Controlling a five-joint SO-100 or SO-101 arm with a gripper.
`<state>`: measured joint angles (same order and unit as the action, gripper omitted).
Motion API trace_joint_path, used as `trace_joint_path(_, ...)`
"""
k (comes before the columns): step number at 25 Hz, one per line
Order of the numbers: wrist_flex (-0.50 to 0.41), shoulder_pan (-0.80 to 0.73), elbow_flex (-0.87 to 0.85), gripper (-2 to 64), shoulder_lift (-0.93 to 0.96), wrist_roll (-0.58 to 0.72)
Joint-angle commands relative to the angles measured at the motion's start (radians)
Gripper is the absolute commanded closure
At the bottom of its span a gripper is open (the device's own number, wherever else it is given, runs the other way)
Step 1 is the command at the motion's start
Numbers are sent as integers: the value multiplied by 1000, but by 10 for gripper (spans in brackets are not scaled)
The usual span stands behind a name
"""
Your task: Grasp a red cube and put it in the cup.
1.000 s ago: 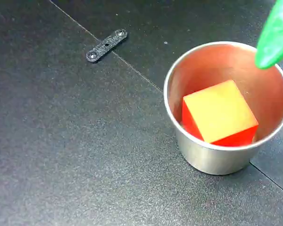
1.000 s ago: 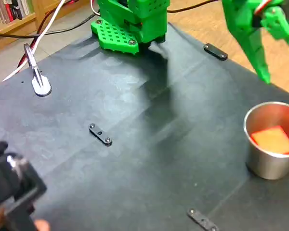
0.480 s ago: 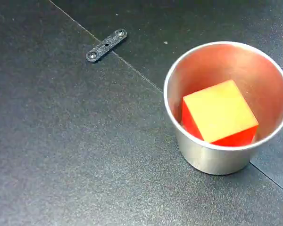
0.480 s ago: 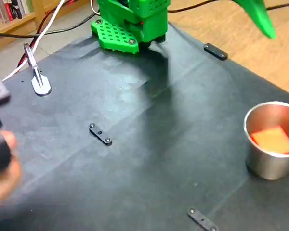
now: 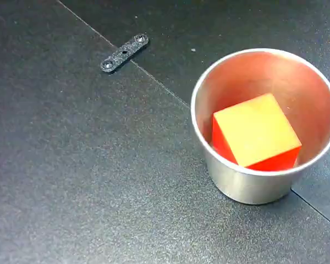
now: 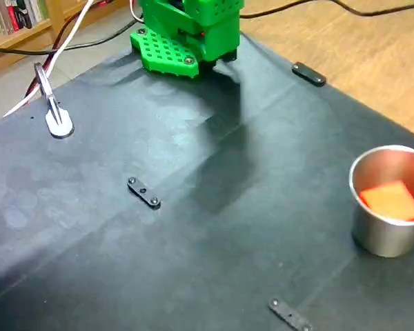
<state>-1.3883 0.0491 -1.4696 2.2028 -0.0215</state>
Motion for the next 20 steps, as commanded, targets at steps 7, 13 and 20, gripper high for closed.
trace_joint_path(7,-5,-6,-199,339,170,6)
trace_joint_path(13,8,-6,-198,339,167,9)
trace_joint_path(20,-3,-6,-204,338,164,109)
